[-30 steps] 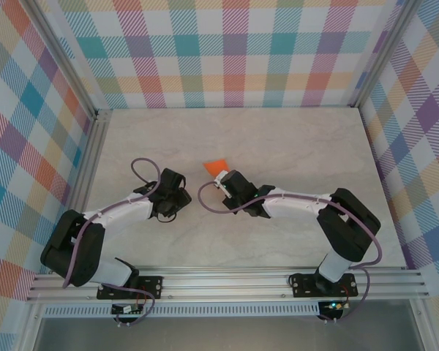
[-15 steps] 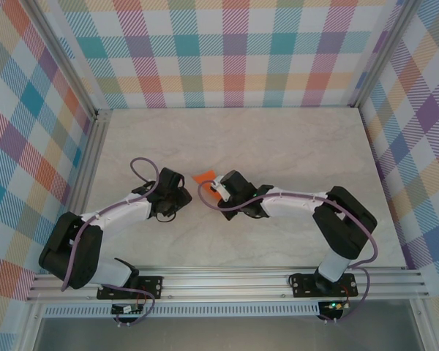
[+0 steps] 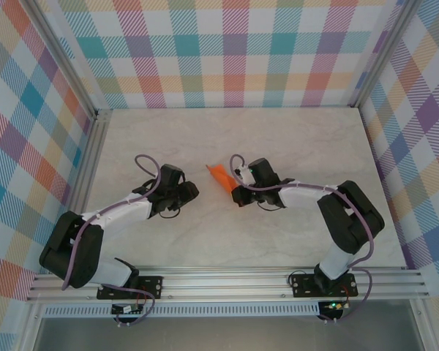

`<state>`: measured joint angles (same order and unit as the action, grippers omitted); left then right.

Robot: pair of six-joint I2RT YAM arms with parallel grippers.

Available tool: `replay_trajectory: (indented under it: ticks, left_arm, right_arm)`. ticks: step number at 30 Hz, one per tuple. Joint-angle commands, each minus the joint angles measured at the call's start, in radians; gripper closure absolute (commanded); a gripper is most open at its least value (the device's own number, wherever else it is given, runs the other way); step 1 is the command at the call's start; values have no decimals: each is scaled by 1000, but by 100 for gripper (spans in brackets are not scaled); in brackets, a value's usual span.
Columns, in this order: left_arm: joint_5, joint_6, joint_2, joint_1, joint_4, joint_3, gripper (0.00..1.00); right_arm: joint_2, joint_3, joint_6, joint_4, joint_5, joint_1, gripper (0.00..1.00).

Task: Fold a paper plane with a square sheet of paper (pick it up from the middle)
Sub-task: Fold the wing for the fifth time at the center of the table.

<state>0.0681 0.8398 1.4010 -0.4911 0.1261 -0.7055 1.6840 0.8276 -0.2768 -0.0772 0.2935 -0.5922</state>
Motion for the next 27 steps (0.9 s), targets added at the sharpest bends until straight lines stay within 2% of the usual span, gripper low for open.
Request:
replay_trajectory:
  ticks: [1,9,18,27]
  left_arm:
    - [46,-53,35,-19,-104,-38,44]
    - [94,-69,127,-44,-317,-45,39]
    - [136,-54,222,-59,-473,-63,38]
    - [148,-64,328,-72,-518,-123,39]
  right_arm:
    - [-8,-23,-104,-102,173,47,100]
    - [39,-16,-262,-190,356,104,99]
    - [111,-11,-306,-180,334,112,99]
    - [142,-11,-345,-181,356,147,99]
